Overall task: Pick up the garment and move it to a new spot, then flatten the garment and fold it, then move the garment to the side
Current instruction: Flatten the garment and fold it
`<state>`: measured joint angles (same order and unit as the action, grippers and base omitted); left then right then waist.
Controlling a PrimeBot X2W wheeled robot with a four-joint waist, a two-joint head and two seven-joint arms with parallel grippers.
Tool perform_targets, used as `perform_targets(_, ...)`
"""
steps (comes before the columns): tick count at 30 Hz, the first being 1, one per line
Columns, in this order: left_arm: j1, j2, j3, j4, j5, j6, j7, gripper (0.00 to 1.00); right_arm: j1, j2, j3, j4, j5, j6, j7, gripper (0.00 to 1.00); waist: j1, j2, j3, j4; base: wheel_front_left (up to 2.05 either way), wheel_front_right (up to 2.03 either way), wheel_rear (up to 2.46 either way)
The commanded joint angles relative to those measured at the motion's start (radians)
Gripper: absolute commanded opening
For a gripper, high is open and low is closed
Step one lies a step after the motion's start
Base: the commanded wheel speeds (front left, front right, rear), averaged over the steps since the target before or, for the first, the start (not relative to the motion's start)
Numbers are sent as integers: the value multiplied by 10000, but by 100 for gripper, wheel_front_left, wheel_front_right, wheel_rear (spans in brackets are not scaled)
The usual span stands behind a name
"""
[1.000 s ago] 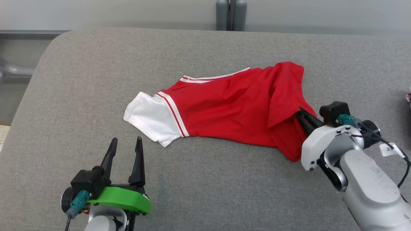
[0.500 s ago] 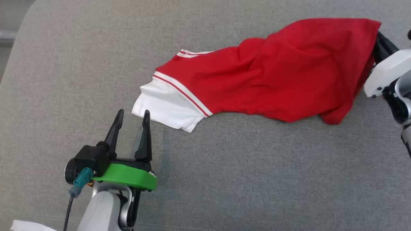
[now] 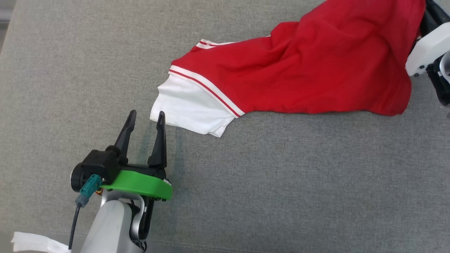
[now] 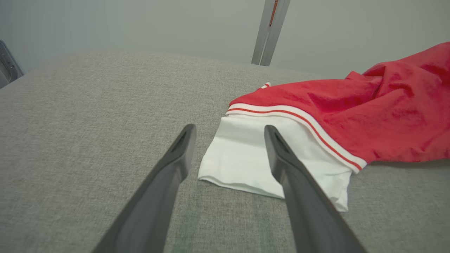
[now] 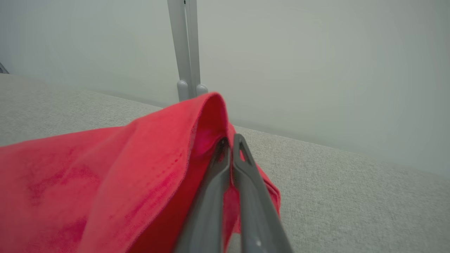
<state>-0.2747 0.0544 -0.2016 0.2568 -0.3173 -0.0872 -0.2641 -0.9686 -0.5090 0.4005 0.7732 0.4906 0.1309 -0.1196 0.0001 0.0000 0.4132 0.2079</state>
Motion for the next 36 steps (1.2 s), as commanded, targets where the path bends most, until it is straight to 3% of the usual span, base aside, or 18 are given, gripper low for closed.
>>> perform_targets(1,-197,4,-6,-15,58,-46,-1,100,-320,-91,114,224,-10,-2,-224,0,-1,0,177,-10,0,0,0)
perform_targets(3,-279,-2,-34,-10,109,-77,-1,100,-627,-110,327,723,101,-2,-304,0,-1,0,311,19,0,0,0)
perform_targets(4,-313,-4,-45,-2,111,-88,-3,100,-789,-108,426,1025,134,-2,-282,22,-1,0,351,39,0,0,0)
perform_targets(5,-322,-5,-42,14,114,-81,-3,100,-907,-90,508,1212,172,-2,-315,53,-1,0,360,51,0,0,0)
perform_targets(6,-317,-7,-45,49,123,-89,-1,100,-1029,-66,594,1426,240,-2,-420,100,-1,0,340,69,0,0,0)
perform_targets(12,-291,-15,60,165,234,-108,-1,100,-956,-3,946,2073,676,-1,-1063,100,-1,0,-124,-25,0,0,0)
perform_targets(18,40,151,339,220,364,-94,-1,100,-372,69,953,1440,1133,-2,-1456,100,-1,0,-951,-442,0,0,0)
perform_targets(29,729,765,876,-295,473,184,43,100,3087,257,-1052,-2754,798,-1,-1451,100,-1,0,-2489,-1211,0,0,0)
perform_targets(36,1452,1024,989,-811,350,340,230,100,5951,1041,-2050,-4821,161,-1,-1453,100,-1,0,-3123,-1634,0,0,0)
